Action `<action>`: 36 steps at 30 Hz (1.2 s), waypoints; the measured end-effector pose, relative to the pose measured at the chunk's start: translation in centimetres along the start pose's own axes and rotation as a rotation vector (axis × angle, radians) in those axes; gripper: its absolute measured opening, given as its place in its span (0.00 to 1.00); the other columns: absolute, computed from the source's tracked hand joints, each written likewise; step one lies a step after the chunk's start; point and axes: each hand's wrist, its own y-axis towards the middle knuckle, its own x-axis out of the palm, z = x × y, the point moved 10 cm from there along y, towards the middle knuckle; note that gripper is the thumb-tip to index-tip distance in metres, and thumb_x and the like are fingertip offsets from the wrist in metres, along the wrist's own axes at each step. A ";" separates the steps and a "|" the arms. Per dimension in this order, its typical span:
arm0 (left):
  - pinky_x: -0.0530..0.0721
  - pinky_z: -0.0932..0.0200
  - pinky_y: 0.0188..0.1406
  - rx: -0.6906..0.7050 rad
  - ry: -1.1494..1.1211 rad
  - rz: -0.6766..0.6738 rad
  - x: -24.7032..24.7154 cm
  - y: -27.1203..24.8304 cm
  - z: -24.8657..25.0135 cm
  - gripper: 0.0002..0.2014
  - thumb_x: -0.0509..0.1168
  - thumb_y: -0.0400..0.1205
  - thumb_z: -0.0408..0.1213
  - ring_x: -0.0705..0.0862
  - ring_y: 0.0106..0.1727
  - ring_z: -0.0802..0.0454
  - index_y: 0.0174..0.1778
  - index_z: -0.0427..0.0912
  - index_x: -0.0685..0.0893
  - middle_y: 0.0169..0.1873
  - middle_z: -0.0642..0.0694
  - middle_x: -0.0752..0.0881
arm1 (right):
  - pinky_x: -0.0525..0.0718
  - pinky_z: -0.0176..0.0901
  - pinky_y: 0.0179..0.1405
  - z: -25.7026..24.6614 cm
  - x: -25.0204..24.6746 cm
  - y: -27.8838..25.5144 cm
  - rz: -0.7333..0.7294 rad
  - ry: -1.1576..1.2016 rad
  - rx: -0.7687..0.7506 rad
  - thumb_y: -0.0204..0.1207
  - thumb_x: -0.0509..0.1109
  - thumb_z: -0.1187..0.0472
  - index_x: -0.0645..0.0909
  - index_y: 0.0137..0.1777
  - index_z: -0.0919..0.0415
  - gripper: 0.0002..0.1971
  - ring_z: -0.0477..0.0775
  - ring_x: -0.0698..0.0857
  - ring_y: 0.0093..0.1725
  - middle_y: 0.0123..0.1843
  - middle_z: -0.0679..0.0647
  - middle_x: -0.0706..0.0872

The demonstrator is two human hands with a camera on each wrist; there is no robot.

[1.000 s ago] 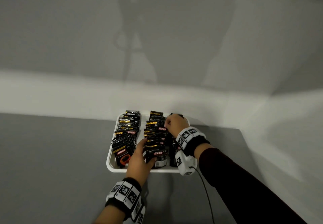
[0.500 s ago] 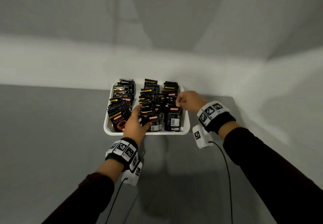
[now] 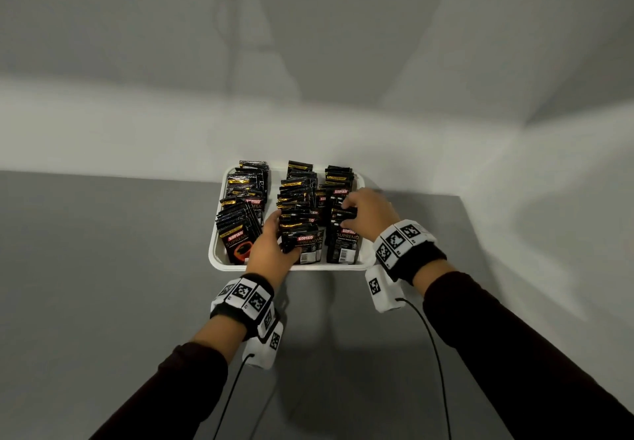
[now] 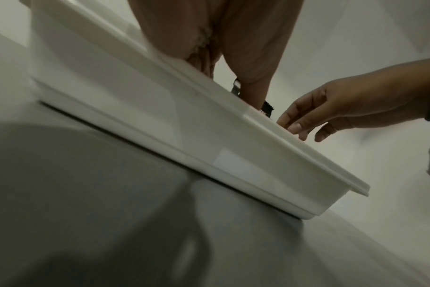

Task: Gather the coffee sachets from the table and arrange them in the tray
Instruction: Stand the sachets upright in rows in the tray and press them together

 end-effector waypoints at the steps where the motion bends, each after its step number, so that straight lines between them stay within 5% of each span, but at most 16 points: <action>1: 0.75 0.71 0.56 -0.006 -0.007 -0.007 0.0 0.1 -0.1 0.40 0.73 0.72 0.29 0.78 0.58 0.63 0.78 0.46 0.60 0.58 0.57 0.81 | 0.78 0.48 0.62 -0.4 0.1 -0.2 0.007 0.077 -0.006 0.72 0.75 0.58 0.82 0.57 0.57 0.14 0.52 0.81 0.58 0.59 0.53 0.82; 4: 0.71 0.88 0.44 -0.019 -0.044 -0.020 0.0 0.3 -0.4 0.41 0.72 0.72 0.27 0.77 0.55 0.70 0.78 0.46 0.60 0.52 0.67 0.77 | 0.83 0.44 0.55 -1.1 0.7 -1.2 0.085 0.359 0.025 0.75 0.72 0.61 0.82 0.55 0.57 0.10 0.47 0.83 0.46 0.51 0.51 0.86; 7: 0.70 0.90 0.42 -0.015 -0.070 -0.033 -0.2 0.3 -0.4 0.40 0.72 0.72 0.25 0.75 0.50 0.79 0.78 0.44 0.61 0.49 0.72 0.75 | 0.85 0.45 0.53 -1.3 2.8 -2.7 0.116 0.509 0.091 0.74 0.71 0.64 0.80 0.56 0.55 0.11 0.44 0.82 0.43 0.45 0.46 0.83; 9: 0.70 0.89 0.46 -0.015 -0.091 -0.054 -0.4 0.0 0.1 0.40 0.72 0.73 0.25 0.74 0.54 0.75 0.78 0.43 0.61 0.54 0.64 0.75 | 0.84 0.43 0.54 -1.6 4.0 -3.7 0.151 0.536 0.113 0.72 0.73 0.65 0.80 0.58 0.54 0.15 0.43 0.81 0.45 0.48 0.45 0.81; 13: 0.73 0.67 0.66 0.076 -0.035 -0.082 -2.8 -0.9 2.2 0.31 0.69 0.75 0.26 0.74 0.66 0.62 0.74 0.45 0.70 0.64 0.53 0.77 | 0.75 0.36 0.61 -3.7 5.0 -4.6 0.225 0.429 -0.007 0.69 0.74 0.68 0.80 0.60 0.56 0.19 0.48 0.78 0.57 0.61 0.51 0.78; 18: 0.76 0.60 0.58 0.216 0.295 0.132 -10.9 -1.1 3.3 0.17 0.70 0.72 0.24 0.83 0.56 0.47 0.55 0.43 0.86 0.56 0.44 0.84 | 0.65 0.33 0.59 -4.7 5.2 -4.0 0.201 0.253 -0.062 0.71 0.74 0.63 0.84 0.57 0.57 0.14 0.53 0.75 0.60 0.58 0.51 0.80; 22: 0.75 0.52 0.60 0.062 0.576 0.055 -13.2 -0.3 -0.2 0.16 0.73 0.73 0.34 0.78 0.58 0.44 0.56 0.45 0.85 0.57 0.44 0.82 | 0.68 0.35 0.57 -4.8 4.8 -3.8 0.196 0.220 -0.046 0.73 0.72 0.63 0.84 0.51 0.56 0.08 0.53 0.76 0.59 0.54 0.50 0.82; 28: 0.78 0.48 0.57 0.083 0.553 0.056 -12.9 0.2 -1.2 0.14 0.71 0.75 0.36 0.78 0.54 0.44 0.57 0.47 0.85 0.54 0.44 0.82 | 0.83 0.51 0.54 -4.7 3.6 -4.2 0.117 0.272 0.029 0.73 0.72 0.64 0.84 0.47 0.54 0.05 0.52 0.84 0.50 0.48 0.47 0.85; 36: 0.73 0.58 0.44 0.164 0.504 0.049 -12.7 1.5 0.8 0.07 0.69 0.76 0.34 0.77 0.44 0.50 0.48 0.45 0.88 0.45 0.45 0.86 | 0.73 0.24 0.38 -10.1 0.2 -3.0 0.012 0.388 -0.080 0.70 0.75 0.65 0.78 0.38 0.44 0.13 0.34 0.81 0.41 0.39 0.38 0.82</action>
